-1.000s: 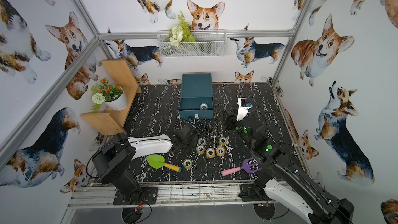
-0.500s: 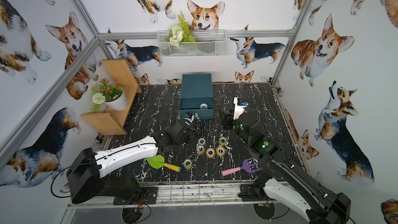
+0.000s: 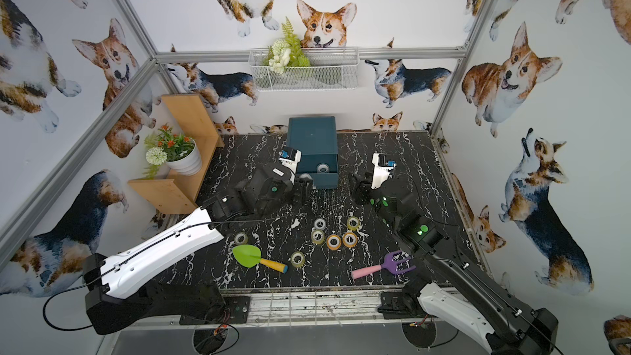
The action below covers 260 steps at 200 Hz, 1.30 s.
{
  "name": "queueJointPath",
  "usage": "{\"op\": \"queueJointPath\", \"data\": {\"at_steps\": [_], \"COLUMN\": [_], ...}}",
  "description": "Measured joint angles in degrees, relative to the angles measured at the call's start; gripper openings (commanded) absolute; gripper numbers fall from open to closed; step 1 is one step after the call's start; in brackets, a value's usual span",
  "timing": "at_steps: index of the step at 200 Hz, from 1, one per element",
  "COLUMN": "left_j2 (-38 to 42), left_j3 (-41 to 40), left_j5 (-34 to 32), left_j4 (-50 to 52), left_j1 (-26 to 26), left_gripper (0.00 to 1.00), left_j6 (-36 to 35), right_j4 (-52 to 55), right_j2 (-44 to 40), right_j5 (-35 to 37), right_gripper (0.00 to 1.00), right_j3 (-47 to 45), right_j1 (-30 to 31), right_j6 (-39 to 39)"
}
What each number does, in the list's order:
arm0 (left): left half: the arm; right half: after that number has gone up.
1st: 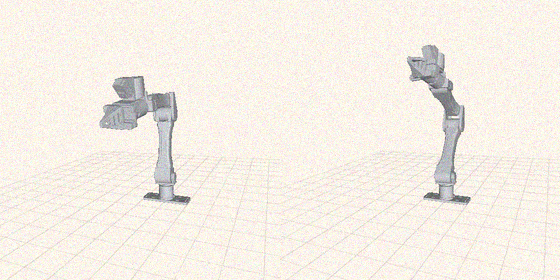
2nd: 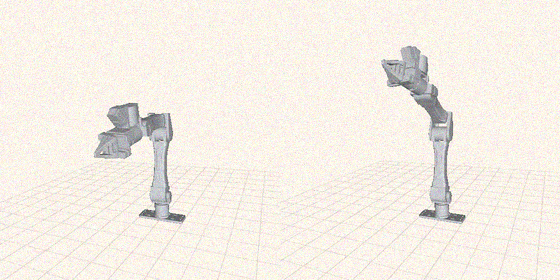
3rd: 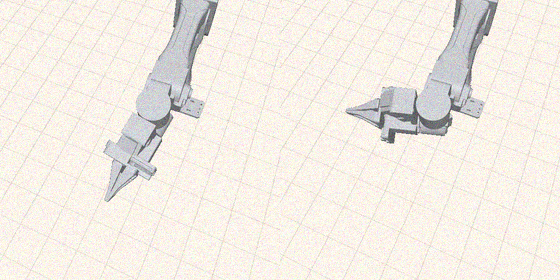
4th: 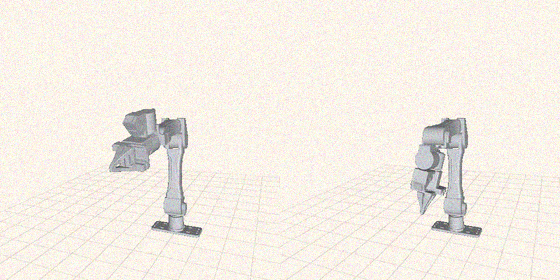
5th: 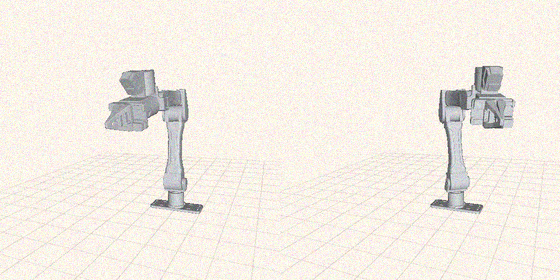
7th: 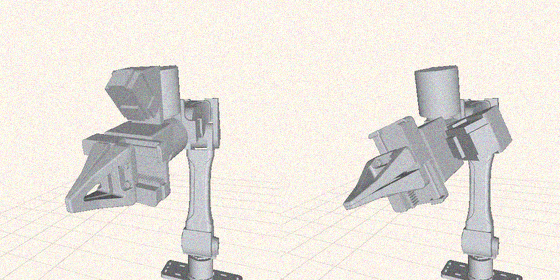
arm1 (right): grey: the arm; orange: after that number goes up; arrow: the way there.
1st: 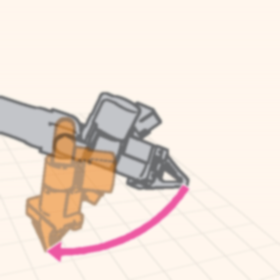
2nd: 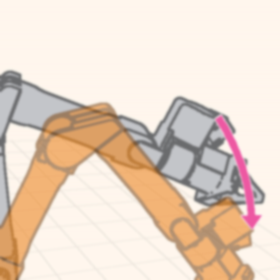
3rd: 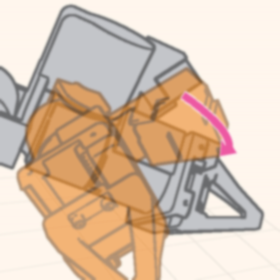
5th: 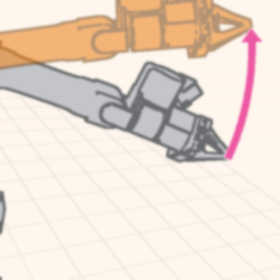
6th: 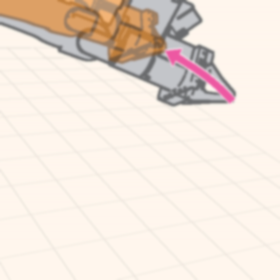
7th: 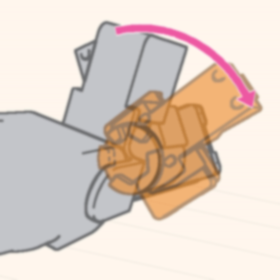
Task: Place the transparent tape into the drawer according to color
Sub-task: Place the tape in the drawer.
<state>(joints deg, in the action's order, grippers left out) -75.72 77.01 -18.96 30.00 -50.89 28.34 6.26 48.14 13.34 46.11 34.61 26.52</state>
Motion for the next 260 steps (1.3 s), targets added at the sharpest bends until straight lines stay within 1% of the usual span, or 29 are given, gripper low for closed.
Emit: {"op": "queueJointPath", "data": {"at_steps": [30,51,69,101,131,146,166,192,216,260], "left_j2": [-6.7,-11.4,-13.4,-15.3,-17.7,-19.3,-20.7,-21.0,-21.3,-20.0], "left_j3": [2.9,6.1,7.2,8.0,9.1,9.7,9.9,10.4,11.0,11.7], "left_j5": [1.0,3.0,3.7,4.6,4.9,4.9,4.8,4.3,4.2,4.2], "left_j4": [-2.5,-4.3,-4.4,-3.1,-0.5,0.8,1.2,1.6,1.6,1.5], "left_j1": [7.0,10.1,11.5,11.8,11.8,11.8,11.8,11.8,11.9,11.9], "left_gripper": [0.4,0.38,0.38,0.39,0.37,0.39,0.49,0.56,0.61,0.65], "left_j6": [-1.6,-2.3,-2.7,-2.9,-2.9,-3.1,-3.2,-3.7,-4.0,-4.2], "right_j4": [0.3,0.9,1.3,1.7,1.7,1.7,1.7,1.7,1.7,1.7], "right_j2": [-0.3,-0.5,-0.6,-0.6,0.0,0.2,0.2,0.2,0.2,0.5], "right_j5": [0.0,0.2,0.2,0.4,0.3,0.3,0.2,0.2,0.2,-0.1], "right_gripper": [0.62,0.62,0.62,0.62,0.62,0.62,0.62,0.62,0.62,0.62], "right_j3": [0.1,0.5,0.8,0.9,1.2,1.2,1.2,1.2,1.2,1.2], "right_j1": [0.0,0.0,0.0,0.0,0.0,0.0,0.0,0.0,0.0,0.0], "right_j6": [0.0,0.0,0.0,0.0,0.0,0.0,0.1,0.2,0.2,0.2]}}
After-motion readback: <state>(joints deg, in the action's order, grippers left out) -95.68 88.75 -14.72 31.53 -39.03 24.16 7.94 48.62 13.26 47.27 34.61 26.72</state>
